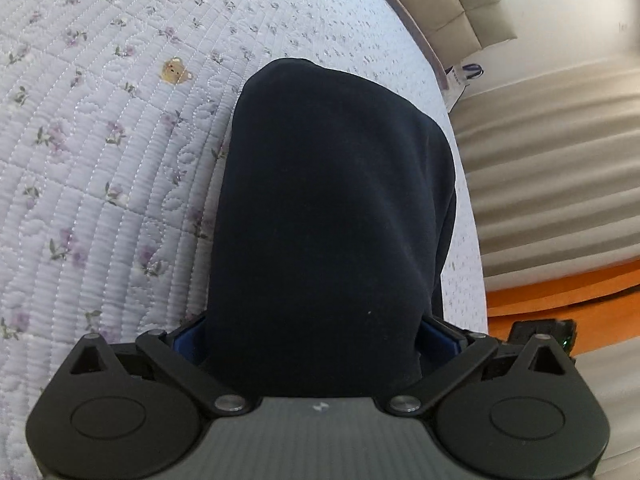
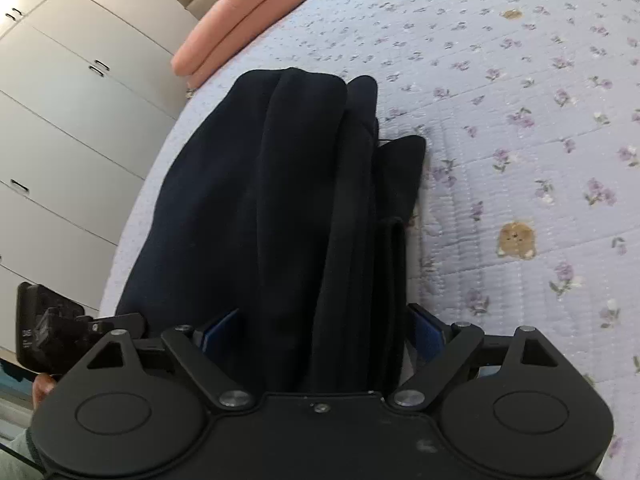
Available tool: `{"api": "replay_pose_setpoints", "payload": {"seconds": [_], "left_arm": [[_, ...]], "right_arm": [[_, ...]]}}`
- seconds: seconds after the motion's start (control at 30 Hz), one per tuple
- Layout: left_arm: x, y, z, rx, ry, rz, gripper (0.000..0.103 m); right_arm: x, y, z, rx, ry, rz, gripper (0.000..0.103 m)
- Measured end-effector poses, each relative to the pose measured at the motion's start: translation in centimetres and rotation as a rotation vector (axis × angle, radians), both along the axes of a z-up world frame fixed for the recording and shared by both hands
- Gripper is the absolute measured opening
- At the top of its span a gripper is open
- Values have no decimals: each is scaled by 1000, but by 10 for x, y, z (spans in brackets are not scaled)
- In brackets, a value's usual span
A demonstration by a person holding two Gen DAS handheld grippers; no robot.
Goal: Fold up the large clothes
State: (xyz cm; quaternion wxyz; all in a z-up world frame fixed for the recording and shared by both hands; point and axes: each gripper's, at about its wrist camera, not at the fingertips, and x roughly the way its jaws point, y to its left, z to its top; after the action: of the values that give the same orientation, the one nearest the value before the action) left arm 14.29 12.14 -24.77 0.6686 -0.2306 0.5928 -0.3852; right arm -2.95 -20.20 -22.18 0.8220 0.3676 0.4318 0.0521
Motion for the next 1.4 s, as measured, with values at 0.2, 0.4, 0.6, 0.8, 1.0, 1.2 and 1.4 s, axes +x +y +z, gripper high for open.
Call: {"api": "replay_pose_setpoints", "payload": {"seconds": [0.2, 0.4, 0.6, 0.8, 1.0, 1.2, 1.4], "left_arm": [[-14, 6, 12, -55, -114, -34, 73], [-26, 52, 42, -257, -106, -65, 69], [-49, 137, 91, -301, -135, -95, 70], [-75, 215, 101, -242, -127, -86, 72], [-87, 251, 27, -148, -71, -43, 75], [-98, 267, -18, -225, -74, 5, 83], [-108, 265, -12, -233, -159, -5, 79]], "right_arm": [[-3, 7, 5, 66, -66, 18, 70], [-29, 46, 69, -21, -143, -4, 63], [-71, 139, 130, -59, -195, -23, 63], [-91, 223, 129, -69, -165, -18, 63], [-88, 260, 64, -113, -13, 20, 63], [-105, 262, 38, -107, -69, 13, 79], [-109, 262, 34, -136, -107, -9, 85]]}}
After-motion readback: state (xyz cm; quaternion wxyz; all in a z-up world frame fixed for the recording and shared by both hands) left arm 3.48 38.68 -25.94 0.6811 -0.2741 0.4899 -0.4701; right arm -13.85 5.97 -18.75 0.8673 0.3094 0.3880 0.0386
